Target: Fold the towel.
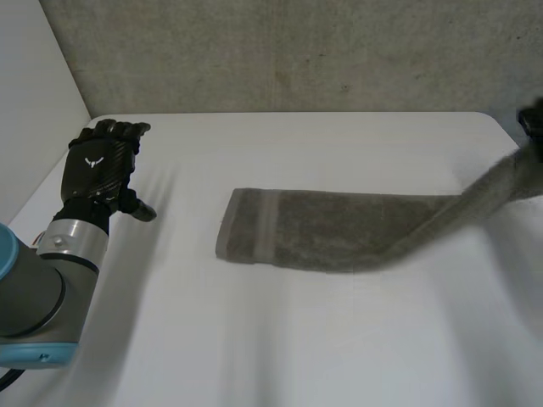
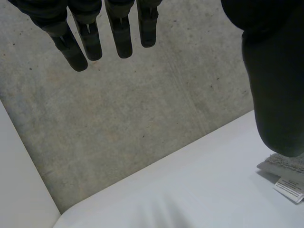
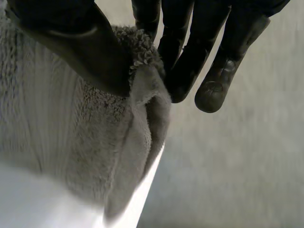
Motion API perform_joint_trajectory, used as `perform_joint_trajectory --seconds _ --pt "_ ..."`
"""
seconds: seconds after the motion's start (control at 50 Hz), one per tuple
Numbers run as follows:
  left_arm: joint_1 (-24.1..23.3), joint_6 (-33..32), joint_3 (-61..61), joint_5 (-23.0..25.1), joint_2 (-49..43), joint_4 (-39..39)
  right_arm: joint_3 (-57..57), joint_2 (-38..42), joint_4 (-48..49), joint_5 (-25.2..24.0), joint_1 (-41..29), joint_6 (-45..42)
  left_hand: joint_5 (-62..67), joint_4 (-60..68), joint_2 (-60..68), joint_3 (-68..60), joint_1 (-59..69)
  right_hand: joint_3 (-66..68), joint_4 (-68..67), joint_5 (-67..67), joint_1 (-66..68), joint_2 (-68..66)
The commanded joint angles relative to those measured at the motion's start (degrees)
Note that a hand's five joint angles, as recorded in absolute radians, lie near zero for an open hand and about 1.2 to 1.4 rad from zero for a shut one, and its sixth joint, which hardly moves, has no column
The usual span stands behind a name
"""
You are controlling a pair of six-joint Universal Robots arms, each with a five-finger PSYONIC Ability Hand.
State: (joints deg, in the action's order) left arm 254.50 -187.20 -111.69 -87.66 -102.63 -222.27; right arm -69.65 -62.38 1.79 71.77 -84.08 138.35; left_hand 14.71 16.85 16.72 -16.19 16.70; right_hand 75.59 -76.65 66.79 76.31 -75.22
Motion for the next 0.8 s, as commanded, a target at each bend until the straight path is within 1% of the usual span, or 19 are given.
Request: perform_joint_trajectory --seconds 0.02,0.04,0.08,0.1,0.14,0.2,0.26,0.28,0.3,0.32,0.34,0.36,0.38,0.42,0.48,0.52,0.64,0.76,0.8 --pt "-0.67 -0.01 -0.28 0.03 -0.11 -0.1 6.89 1.47 -1.08 -0.58 -18.98 -0.01 -12.65 -4.78 -4.66 4.13 -4.63 4.41 -3.35 3.21 3.69 -4.78" --pt "-0.67 -0.01 -0.45 0.03 -0.11 -0.1 6.9 1.48 -1.08 -0.58 -19.02 -0.01 -12.65 -4.78 -4.66 4.13 -4.63 4.41 -3.35 3.21 3.69 -4.78" --pt "-0.67 -0.01 -0.54 0.21 -0.11 -0.1 8.3 5.41 0.49 -0.67 -28.73 -0.45 -12.65 -4.78 -4.66 4.13 -4.63 4.41 -3.35 3.21 3.69 -4.78" --pt "-0.67 -0.01 -0.54 0.21 -0.11 -0.1 8.3 5.43 0.5 -0.67 -28.78 -0.45 -12.65 -4.78 -4.66 4.13 -4.63 4.41 -3.35 3.21 3.69 -4.78" --pt "-0.67 -0.1 -0.63 0.21 -0.2 -0.1 9.53 9.98 3.21 -0.67 -37.79 -0.89 -12.65 -4.78 -4.66 4.13 -4.63 4.41 -3.35 3.21 3.69 -4.78" --pt "-0.67 -0.01 -0.63 0.21 -0.46 -0.19 9.89 13.76 4.89 -0.23 -43.43 -0.72 -12.65 -4.78 -4.66 4.13 -4.63 4.41 -3.35 3.21 3.69 -4.78" --pt "-0.67 -0.1 -0.63 0.29 -0.81 -0.19 9.89 15.36 5.07 0.21 -44.95 -0.54 -12.65 -4.78 -4.66 4.13 -4.63 -0.41 1.47 -1.61 -1.13 0.04" --pt "-0.67 -0.1 -0.63 0.29 -0.81 -0.19 9.89 16.67 5.07 0.38 -46.25 -0.37 -12.65 -4.78 -4.66 4.13 -4.63 -10.9 11.96 -12.1 -11.62 10.53" --pt "-0.58 -0.1 -0.63 0.29 -0.9 -0.19 9.89 17.64 4.98 0.82 -46.96 -0.45 -12.65 -4.78 -4.66 4.13 -4.63 -33.15 34.21 -34.36 -33.88 32.79" --pt "-0.58 -0.1 -0.63 0.29 -0.9 -0.19 9.89 17.65 4.98 0.82 -46.97 -0.45 -12.65 -4.78 -4.66 4.13 -4.63 -33.38 34.44 -34.58 -34.1 33.01" --pt "-0.67 -0.1 -0.63 0.29 -1.07 -0.19 9.8 17.91 4.72 1.78 -47.14 -0.36 -12.65 -4.78 -4.66 4.13 -4.63 -58.69 59.75 -59.89 -59.41 58.32" --pt "-0.67 -0.18 -0.72 0.29 -1.42 -0.19 9.54 17.74 4.72 3.44 -46.62 -0.19 -12.65 -4.78 -4.66 4.13 -4.63 -65.59 66.65 -66.79 -66.31 65.22" --pt "-0.67 -0.18 -0.72 0.29 -1.43 -0.19 9.53 17.73 4.72 3.46 -46.62 -0.19 -12.65 -4.78 -4.66 4.13 -4.63 -65.59 66.65 -66.79 -66.31 65.22" --pt "-1.1 -0.27 -1.07 0.38 -1.69 -0.19 8.22 17.04 4.11 9.14 -45.92 0.34 -12.65 -4.78 -4.66 4.13 -4.63 -65.59 66.65 -66.79 -66.31 65.22" --pt "-2.24 -0.27 -0.72 0.47 -1.69 -0.19 6.81 15.63 3.4 12.07 -45.47 0.6 -12.82 -4.95 -4.83 4.29 -4.8 -65.59 66.65 -66.79 -66.31 65.22" --pt "-3.03 -0.27 -0.54 0.56 -1.69 -0.19 1.22 10.03 1.74 15.49 -43.12 2.0 -12.98 -5.12 -4.99 4.46 -4.97 -65.59 66.65 -66.79 -66.31 65.22" --pt "-6.64 -0.36 0.51 0.56 -1.43 -0.19 -14.07 1.22 2.43 12.7 -34.42 8.32 -12.98 -5.12 -4.99 4.46 -4.97 -65.59 66.65 -66.79 -66.31 65.22" --pt "-9.63 -0.45 1.57 0.38 -1.87 -0.27 -22.19 0.16 5.07 8.38 -29.65 10.8 -12.82 -4.95 -4.83 4.29 -4.8 -65.0 66.06 -66.21 -65.72 64.63" --pt "-10.86 -0.45 1.66 0.38 -2.22 -0.54 -25.26 0.51 7.52 7.33 -27.03 10.8 -12.82 -4.95 -4.83 4.29 -4.8 -47.93 48.99 -49.14 -48.65 47.56"
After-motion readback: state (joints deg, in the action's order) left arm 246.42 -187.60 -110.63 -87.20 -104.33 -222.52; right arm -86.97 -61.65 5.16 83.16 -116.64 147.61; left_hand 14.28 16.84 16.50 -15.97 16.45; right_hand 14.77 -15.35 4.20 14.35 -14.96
